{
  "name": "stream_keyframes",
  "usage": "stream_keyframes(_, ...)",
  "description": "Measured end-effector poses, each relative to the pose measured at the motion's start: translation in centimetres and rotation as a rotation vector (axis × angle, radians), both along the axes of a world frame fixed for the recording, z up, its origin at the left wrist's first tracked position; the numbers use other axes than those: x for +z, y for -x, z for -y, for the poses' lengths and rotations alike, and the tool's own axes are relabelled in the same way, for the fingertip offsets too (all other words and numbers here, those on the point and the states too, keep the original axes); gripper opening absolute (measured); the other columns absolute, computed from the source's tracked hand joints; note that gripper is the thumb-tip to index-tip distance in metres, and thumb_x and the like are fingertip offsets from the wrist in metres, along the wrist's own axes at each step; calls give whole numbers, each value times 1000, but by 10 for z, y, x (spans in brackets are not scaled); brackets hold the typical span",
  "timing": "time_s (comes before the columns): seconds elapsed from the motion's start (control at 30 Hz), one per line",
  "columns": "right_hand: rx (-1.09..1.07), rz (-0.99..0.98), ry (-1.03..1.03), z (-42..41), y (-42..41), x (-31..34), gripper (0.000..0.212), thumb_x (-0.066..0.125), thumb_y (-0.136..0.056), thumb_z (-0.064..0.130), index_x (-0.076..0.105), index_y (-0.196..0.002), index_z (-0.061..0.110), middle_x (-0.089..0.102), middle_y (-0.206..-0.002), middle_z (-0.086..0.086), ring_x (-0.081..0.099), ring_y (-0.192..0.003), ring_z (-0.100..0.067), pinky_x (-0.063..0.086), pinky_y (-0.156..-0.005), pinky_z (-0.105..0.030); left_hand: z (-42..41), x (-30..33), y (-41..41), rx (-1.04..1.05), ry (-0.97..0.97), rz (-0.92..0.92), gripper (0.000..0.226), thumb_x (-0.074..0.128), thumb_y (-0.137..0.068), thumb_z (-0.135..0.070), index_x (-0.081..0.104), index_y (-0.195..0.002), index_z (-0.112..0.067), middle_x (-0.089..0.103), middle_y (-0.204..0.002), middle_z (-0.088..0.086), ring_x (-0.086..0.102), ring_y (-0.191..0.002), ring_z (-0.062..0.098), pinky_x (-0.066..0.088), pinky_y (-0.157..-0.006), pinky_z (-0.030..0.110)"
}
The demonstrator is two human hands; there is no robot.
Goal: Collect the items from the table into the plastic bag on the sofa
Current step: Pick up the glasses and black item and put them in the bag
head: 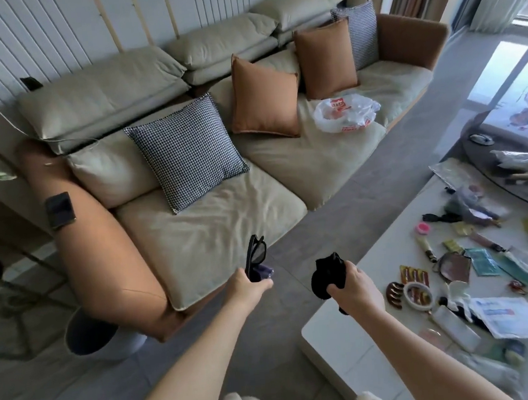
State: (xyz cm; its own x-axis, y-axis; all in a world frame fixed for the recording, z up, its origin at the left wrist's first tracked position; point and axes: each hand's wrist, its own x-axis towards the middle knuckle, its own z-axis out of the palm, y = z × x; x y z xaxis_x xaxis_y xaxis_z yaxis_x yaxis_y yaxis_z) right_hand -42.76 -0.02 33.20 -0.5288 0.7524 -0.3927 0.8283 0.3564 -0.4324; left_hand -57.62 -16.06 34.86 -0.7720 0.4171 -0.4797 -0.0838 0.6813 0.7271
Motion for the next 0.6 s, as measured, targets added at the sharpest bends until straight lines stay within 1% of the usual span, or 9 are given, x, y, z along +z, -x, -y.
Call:
stream_keyframes(0.1,-17,20,-16,-10,29,-1,53,55,-78,32,41,-128,21,58,-113,-2,57,-103,-23,49,-72,-30,-12,-1,34,-40,7,-21,17,71,-72,-22,72,-87,-27,72,-94,-10,65,-92,10,45,-72,20)
stream_keyframes(0.13,-24,26,-26,-15,39,-1,51,54,-78,32,42,-126,20,58,-113,-2,57,-104,-23,48,-73,-31,-17,-1,46,-59,16,-22,15,70,-72,-20,71,-86,-28,72,-93,-10,64,-91,10,45,-72,20)
stream_keyframes(0.2,-57,33,-32,-24,61,-3,50,54,-78,32,43,-125,19,58,-115,-3,55,-106,-24,48,-74,-32,-30,-3,75,-112,9,-24,14,69,-74,-18,69,-79,-31,70,-88,-12,62,-85,8,42,-67,15)
stream_keyframes(0.27,-112,35,-44,-30,84,-6,50,54,-79,32,42,-125,19,57,-116,-3,54,-108,-25,48,-77,-33,-43,-4,107,-158,26,-36,11,70,-72,-22,66,-75,-32,68,-86,-14,61,-83,7,44,-65,15)
stream_keyframes(0.3,-144,34,-49,-31,95,-8,50,54,-79,33,42,-126,19,57,-116,-4,54,-108,-25,48,-78,-34,-48,-5,123,-183,44,-45,10,70,-69,-27,66,-77,-31,68,-88,-14,62,-85,8,46,-68,18)
stream_keyframes(0.37,-210,33,-45,-30,117,-9,50,54,-79,33,42,-126,20,57,-116,-4,54,-108,-26,46,-77,-33,-60,-8,159,-258,81,-57,16,71,-65,-34,65,-80,-30,69,-91,-13,63,-90,9,49,-76,23)
stream_keyframes(0.43,-257,45,-48,-28,139,-8,49,54,-80,33,42,-126,20,57,-115,-4,54,-108,-25,45,-75,-31,-72,-4,190,-353,99,-89,10,71,-70,-30,66,-79,-31,69,-94,-12,63,-92,11,46,-79,22)
stream_keyframes(0.5,-327,42,-56,-27,160,-6,48,55,-80,33,43,-125,19,57,-115,-5,55,-107,-26,46,-74,-31,-85,-2,218,-435,114,-97,16,70,-72,-29,69,-88,-29,70,-97,-12,64,-95,12,46,-79,22)
stream_keyframes(0.6,-441,2,-47,-27,180,-1,48,56,-79,32,44,-123,17,58,-112,-7,55,-105,-27,46,-74,-32,-105,1,245,-527,134,-115,28,69,-69,-33,69,-96,-26,72,-98,-10,65,-97,15,49,-80,26)
